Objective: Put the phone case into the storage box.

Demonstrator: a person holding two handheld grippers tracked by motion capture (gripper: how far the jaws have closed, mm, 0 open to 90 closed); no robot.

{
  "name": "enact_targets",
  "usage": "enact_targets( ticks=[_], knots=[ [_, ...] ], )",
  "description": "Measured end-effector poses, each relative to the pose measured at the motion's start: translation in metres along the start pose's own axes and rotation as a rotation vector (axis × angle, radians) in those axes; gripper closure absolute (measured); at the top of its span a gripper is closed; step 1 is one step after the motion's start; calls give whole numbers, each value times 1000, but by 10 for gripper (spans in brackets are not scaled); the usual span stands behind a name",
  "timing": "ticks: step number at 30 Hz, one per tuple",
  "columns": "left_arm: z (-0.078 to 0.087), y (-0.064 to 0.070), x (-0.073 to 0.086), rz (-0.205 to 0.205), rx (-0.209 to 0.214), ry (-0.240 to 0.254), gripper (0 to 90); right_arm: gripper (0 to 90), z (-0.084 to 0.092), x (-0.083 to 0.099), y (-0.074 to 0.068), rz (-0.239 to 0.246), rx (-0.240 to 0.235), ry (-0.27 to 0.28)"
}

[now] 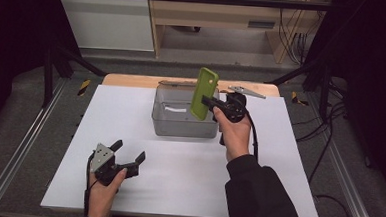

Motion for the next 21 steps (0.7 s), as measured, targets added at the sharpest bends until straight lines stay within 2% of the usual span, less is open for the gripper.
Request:
enact_targets(
  ticks=[2, 11, 21],
  knots=[
    [0, 0, 0, -15, -1, -5, 45, 769, -1, -2, 2, 7, 11, -4],
    [2, -1, -1, -12, -11, 6, 45, 769, -7, -8, 7, 19, 49, -2],
    [-1, -1, 0, -14, -9, -4, 45, 769, -15, -13, 10, 49, 87, -32]
  ],
)
Point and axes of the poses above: each handheld gripper's, and its own axes: z roughly backward along the jaws, x roughly out of its underside, y roughly to its right, the point moved 3 cm from there along -z, roughly forward along the jaws, and after that the axes turned 15 degrees about z, right-handed, at the moved point
